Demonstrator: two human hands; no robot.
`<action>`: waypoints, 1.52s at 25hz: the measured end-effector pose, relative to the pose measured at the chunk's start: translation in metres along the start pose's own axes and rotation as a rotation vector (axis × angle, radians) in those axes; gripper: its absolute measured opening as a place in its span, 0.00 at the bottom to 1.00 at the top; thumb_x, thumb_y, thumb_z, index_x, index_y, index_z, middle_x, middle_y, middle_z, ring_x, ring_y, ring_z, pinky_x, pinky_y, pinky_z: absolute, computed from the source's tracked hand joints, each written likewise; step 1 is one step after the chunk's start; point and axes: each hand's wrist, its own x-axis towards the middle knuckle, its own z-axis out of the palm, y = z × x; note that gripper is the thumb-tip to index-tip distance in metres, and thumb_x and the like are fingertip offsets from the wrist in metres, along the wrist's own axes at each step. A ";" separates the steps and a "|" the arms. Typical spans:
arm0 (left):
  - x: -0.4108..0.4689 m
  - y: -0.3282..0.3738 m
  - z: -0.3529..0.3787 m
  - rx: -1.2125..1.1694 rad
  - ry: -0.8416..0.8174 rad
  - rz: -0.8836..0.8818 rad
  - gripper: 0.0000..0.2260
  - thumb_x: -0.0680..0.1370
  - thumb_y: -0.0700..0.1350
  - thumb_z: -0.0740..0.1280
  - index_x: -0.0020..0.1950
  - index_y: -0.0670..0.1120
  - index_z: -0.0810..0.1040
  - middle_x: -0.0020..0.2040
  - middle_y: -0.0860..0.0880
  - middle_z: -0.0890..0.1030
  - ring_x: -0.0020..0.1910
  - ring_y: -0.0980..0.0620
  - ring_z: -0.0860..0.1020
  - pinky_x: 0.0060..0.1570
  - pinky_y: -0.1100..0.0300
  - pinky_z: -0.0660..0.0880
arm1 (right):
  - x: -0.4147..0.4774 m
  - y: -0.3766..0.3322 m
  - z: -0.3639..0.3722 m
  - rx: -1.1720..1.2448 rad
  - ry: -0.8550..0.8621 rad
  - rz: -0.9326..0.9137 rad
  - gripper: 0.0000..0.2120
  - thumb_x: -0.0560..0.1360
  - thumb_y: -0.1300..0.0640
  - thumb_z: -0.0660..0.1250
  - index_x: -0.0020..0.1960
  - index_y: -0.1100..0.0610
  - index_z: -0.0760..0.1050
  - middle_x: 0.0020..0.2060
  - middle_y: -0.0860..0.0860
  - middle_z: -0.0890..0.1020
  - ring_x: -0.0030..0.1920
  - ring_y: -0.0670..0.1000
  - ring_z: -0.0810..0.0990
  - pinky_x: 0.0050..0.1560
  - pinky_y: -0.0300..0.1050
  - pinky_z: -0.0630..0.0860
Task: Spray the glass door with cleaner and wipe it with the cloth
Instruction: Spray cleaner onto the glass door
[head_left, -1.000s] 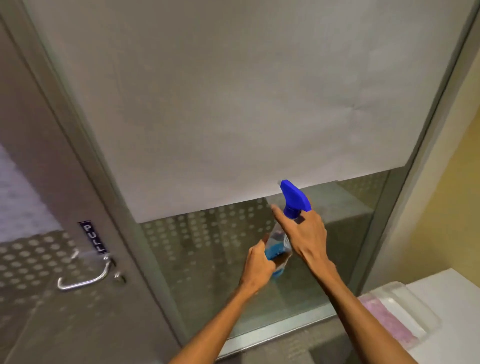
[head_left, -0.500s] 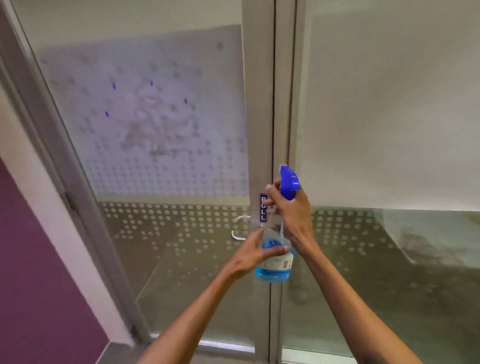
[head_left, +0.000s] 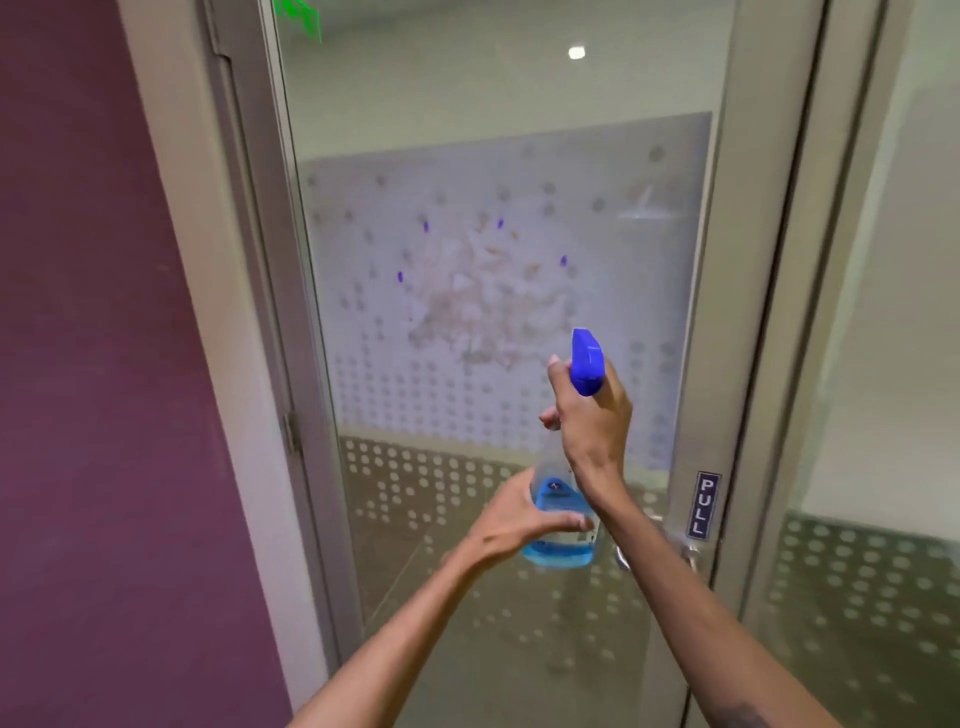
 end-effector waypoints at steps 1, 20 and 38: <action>0.007 -0.006 -0.015 0.016 0.003 -0.007 0.20 0.68 0.52 0.80 0.57 0.48 0.83 0.52 0.46 0.88 0.55 0.44 0.86 0.63 0.41 0.79 | 0.006 0.003 0.018 -0.002 -0.014 -0.004 0.12 0.78 0.48 0.71 0.45 0.56 0.76 0.31 0.55 0.82 0.22 0.47 0.81 0.32 0.41 0.79; 0.133 -0.046 -0.138 0.040 -0.118 0.091 0.16 0.66 0.53 0.81 0.49 0.48 0.84 0.47 0.46 0.88 0.45 0.48 0.86 0.53 0.46 0.83 | 0.102 0.024 0.152 -0.046 0.159 0.010 0.15 0.69 0.43 0.68 0.40 0.56 0.80 0.34 0.50 0.86 0.30 0.50 0.88 0.39 0.56 0.87; 0.118 -0.042 -0.156 0.295 -0.120 0.380 0.23 0.66 0.71 0.69 0.43 0.52 0.75 0.38 0.52 0.82 0.39 0.48 0.81 0.38 0.57 0.75 | 0.070 -0.014 0.158 -0.139 0.473 0.022 0.16 0.68 0.49 0.67 0.41 0.63 0.81 0.28 0.48 0.85 0.26 0.55 0.86 0.33 0.52 0.84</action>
